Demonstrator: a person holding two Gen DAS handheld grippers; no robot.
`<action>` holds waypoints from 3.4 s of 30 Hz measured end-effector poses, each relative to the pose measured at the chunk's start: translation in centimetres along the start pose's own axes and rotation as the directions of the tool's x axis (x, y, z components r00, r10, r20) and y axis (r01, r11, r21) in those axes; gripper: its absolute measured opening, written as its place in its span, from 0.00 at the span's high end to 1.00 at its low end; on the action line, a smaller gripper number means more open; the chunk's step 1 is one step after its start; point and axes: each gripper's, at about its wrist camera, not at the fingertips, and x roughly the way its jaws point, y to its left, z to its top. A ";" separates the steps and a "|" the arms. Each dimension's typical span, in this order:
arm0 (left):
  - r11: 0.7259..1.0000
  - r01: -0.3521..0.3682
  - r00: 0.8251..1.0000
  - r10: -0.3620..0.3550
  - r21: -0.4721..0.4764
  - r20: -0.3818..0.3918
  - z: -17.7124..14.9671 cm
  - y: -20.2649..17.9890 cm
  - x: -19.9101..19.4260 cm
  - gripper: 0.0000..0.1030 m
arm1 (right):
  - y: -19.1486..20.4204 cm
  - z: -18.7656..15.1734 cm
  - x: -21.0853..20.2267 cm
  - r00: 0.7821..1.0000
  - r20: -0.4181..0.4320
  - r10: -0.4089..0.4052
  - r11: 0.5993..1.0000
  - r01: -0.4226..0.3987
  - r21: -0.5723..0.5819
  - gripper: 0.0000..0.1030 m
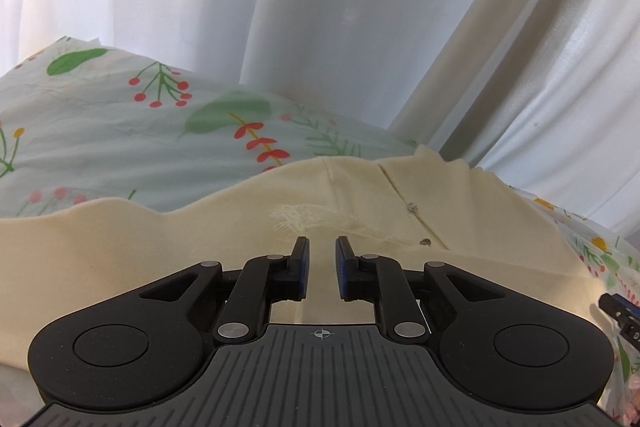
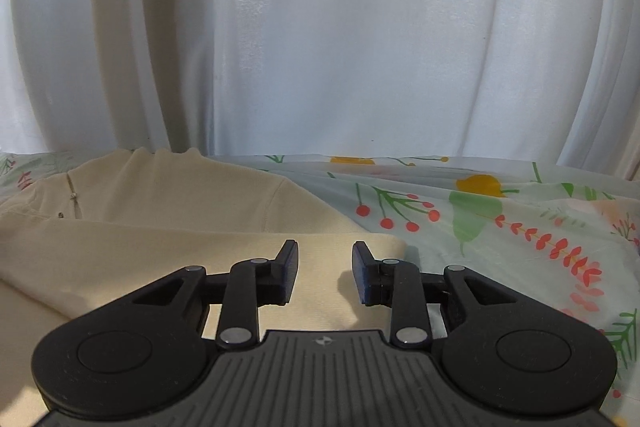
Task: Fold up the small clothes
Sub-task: 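Open the left gripper and release the folded side onto the sweater, then grasp the other sleeve cuff with the left gripper and lift it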
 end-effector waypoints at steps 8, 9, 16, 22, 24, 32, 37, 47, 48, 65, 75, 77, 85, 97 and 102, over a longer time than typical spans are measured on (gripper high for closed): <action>0.995 0.038 0.998 -0.033 0.091 -0.056 -2.5 -3.6 2.6 0.80 | 5.9 -1.1 2.8 0.998 -0.027 0.056 0.984 -0.060 -0.169 0.77; 0.995 0.029 0.998 -0.025 0.094 -0.049 -2.5 -3.7 2.9 0.80 | 6.0 -1.0 3.0 0.998 -0.021 0.052 0.982 -0.055 -0.180 0.77; 0.999 0.013 0.998 -0.011 0.033 -0.068 -1.9 -3.6 3.1 0.79 | 4.8 -0.8 3.1 0.997 -0.038 0.072 0.992 -0.075 -0.098 0.77; 1.000 0.011 0.997 -0.009 0.027 -0.081 -2.3 -3.6 2.2 0.71 | 3.9 -2.3 1.7 0.996 -0.040 0.081 0.994 -0.084 -0.067 0.77; 1.000 0.008 0.996 -0.006 0.028 -0.084 -2.4 -3.7 2.0 0.71 | 3.8 -2.9 1.7 0.997 -0.035 0.075 0.994 -0.077 -0.077 0.77; 1.000 0.015 0.994 -0.013 0.019 -0.104 -2.8 -3.6 1.4 0.66 | 4.4 -3.5 1.8 0.998 -0.028 0.058 0.988 -0.061 -0.139 0.76; 1.000 0.026 0.995 -0.024 0.013 -0.097 -3.2 -3.2 1.3 0.66 | 4.6 -3.7 1.6 0.999 -0.016 0.049 0.987 -0.051 -0.154 0.75; 0.995 0.079 0.997 -0.080 -0.059 -0.022 -4.8 -1.3 -2.6 0.39 | 3.0 -3.0 -0.4 0.995 -0.080 0.058 0.997 -0.061 -0.040 0.51; 0.992 0.066 0.998 -0.066 -0.107 0.001 -5.1 -0.2 -3.7 0.35 | 2.5 -3.1 -1.4 0.994 -0.075 0.082 0.997 -0.082 0.004 0.51; 0.515 -0.082 0.920 0.369 -0.853 0.134 -11.2 26.5 -15.5 0.60 | -1.1 -7.4 -7.8 0.974 -0.136 0.182 0.963 -0.148 0.225 0.49; 0.333 0.029 0.903 0.395 -0.942 0.168 -12.7 29.9 -16.7 0.72 | 0.8 -6.8 -7.3 0.961 -0.146 0.236 0.957 -0.204 0.205 0.49; 0.317 0.030 0.888 0.427 -0.948 0.171 -12.9 30.5 -17.0 0.71 | 0.7 -6.6 -7.3 0.961 -0.144 0.237 0.956 -0.204 0.210 0.49; 0.215 0.142 0.824 0.515 -0.966 0.236 -14.2 33.7 -17.8 0.65 | 0.4 -6.7 -7.6 0.961 -0.147 0.234 0.956 -0.199 0.217 0.49; 0.340 0.008 0.807 0.553 -0.940 0.207 -12.0 34.1 -17.3 0.88 | 0.8 -6.8 -7.0 0.959 -0.156 0.237 0.956 -0.202 0.211 0.49; 0.545 0.062 0.778 0.498 -0.836 0.383 -9.1 29.8 -18.5 0.89 | 0.4 -6.4 -7.4 0.965 -0.130 0.229 0.956 -0.197 0.218 0.49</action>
